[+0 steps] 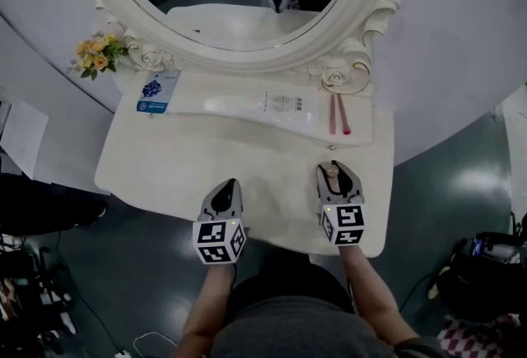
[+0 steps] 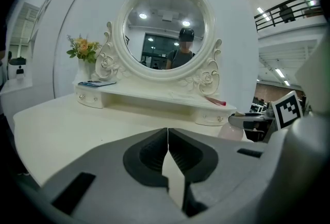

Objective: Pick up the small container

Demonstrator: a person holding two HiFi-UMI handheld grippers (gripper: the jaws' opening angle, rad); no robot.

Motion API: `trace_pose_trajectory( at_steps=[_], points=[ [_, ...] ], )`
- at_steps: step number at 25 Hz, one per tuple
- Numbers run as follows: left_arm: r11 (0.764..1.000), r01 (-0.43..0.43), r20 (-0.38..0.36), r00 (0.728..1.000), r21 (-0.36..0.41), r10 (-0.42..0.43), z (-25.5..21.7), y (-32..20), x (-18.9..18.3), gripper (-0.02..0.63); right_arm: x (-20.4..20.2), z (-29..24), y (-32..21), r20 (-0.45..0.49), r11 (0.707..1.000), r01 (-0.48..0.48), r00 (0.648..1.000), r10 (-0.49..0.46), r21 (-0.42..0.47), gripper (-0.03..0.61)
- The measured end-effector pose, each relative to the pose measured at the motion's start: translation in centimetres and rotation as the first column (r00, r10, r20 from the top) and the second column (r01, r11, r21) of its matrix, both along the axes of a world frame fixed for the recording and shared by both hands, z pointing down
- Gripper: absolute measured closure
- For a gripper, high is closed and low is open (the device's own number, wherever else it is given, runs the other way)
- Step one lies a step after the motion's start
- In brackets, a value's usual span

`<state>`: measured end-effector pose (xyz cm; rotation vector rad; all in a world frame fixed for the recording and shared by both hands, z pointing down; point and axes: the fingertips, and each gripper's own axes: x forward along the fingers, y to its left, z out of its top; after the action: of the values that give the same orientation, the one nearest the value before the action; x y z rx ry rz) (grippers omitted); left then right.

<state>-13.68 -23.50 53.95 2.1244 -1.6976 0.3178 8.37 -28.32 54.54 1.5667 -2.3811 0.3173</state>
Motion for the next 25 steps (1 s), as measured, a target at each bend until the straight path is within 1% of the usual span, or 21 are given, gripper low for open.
trace_pose_trajectory(
  at_steps=[6,12,19,25],
  points=[
    [1.0,0.004,0.003,1.0,0.001,-0.004,0.0,0.1,0.1,0.606,0.3,-0.1,0.1,0.025,1.0,-0.02,0.999,0.021,-0.012,0.436],
    [1.0,0.011,0.005,1.0,0.01,-0.011,-0.3,0.0,0.0,0.606,0.2,-1.1,0.4,0.046,1.0,-0.009,0.999,0.009,0.001,0.436],
    [1.0,-0.001,0.005,1.0,0.023,0.001,-0.6,-0.3,0.5,0.606,0.1,-4.3,0.2,0.062,0.998,0.005,0.998,-0.009,0.066,0.436],
    [0.999,-0.019,0.005,1.0,0.041,0.019,-1.1,-0.7,1.0,0.606,0.5,-7.0,0.3,0.085,0.992,-0.003,0.996,-0.008,0.123,0.436]
  ],
)
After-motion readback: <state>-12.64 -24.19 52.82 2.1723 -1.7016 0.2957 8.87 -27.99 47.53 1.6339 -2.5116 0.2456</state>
